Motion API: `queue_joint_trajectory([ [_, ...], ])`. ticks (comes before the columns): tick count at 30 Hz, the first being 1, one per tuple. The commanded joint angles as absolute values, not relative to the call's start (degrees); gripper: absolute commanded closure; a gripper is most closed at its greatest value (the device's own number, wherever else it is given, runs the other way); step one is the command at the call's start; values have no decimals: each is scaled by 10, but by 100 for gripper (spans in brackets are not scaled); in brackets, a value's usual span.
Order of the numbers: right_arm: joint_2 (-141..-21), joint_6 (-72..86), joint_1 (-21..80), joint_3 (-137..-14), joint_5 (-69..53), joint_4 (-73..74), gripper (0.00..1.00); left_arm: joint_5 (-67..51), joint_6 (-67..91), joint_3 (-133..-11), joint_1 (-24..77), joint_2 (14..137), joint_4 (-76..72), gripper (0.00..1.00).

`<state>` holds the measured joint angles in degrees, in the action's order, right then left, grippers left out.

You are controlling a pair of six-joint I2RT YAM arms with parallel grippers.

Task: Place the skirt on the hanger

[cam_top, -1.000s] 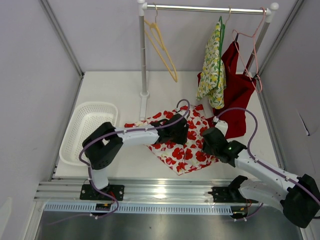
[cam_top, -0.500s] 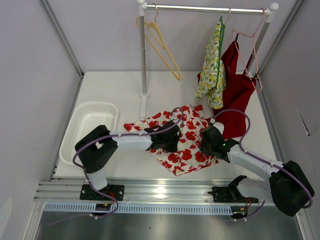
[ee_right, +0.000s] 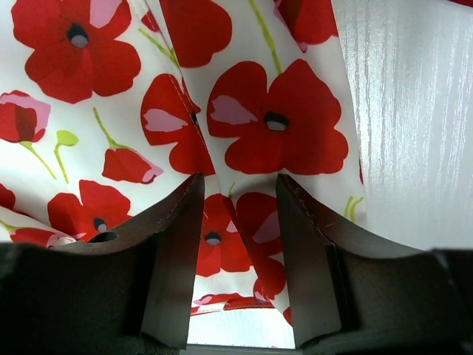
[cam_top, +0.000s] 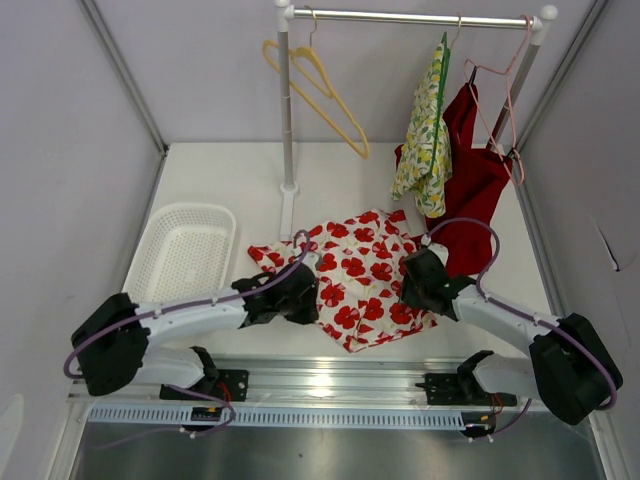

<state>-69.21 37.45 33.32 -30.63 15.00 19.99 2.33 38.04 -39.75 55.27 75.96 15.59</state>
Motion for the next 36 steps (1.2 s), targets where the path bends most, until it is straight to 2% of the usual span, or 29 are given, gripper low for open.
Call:
queue_joint_trajectory([
  [1,-691,367,333,-320,147,186,51,42,426,-355,555,688,170,100],
  [2,-686,368,336,-323,146,187,51,46,426,-354,555,679,171,99],
  [5,-673,373,367,-337,159,190,49,48,401,-388,555,684,167,87],
  [6,-674,375,375,-342,172,199,48,43,396,-406,558,691,162,74],
  [9,-686,379,374,-340,171,200,48,57,360,-482,568,741,161,53],
  [12,-684,381,359,-333,161,198,48,61,327,-559,577,828,176,46],
  [19,-671,373,331,-338,148,207,48,84,315,-700,604,1011,221,41],
  [27,-658,365,307,-324,134,200,47,97,316,-741,619,1068,263,42],
  [36,-657,362,301,-316,126,192,47,125,310,-750,636,1092,295,51],
])
